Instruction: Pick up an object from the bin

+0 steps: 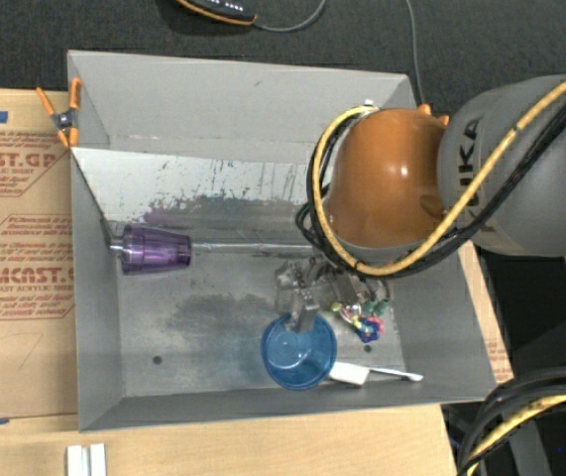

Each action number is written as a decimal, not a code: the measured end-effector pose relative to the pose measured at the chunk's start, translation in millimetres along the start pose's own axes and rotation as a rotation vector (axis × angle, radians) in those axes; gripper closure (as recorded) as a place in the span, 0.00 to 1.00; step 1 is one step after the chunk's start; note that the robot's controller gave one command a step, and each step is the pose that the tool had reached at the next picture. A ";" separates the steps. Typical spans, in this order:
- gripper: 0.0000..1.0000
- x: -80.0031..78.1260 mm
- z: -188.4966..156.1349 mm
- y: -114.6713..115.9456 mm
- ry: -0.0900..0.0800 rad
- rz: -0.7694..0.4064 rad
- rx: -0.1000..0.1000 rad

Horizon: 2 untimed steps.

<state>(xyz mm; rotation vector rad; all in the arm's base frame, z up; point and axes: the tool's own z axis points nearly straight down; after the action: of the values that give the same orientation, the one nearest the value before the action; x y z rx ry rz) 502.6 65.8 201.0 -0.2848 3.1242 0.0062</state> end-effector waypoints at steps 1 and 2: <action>1.00 -10.8 -42.1 -0.5 0.000 -0.005 0.000; 1.00 19.1 11.8 -26.3 -0.001 -0.104 0.000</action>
Offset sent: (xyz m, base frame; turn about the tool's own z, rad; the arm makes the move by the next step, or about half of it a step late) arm -0.0234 -0.0420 -0.0320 -0.1382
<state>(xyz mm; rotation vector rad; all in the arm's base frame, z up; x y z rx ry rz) 488.6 36.5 189.0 -0.4463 3.1045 0.0060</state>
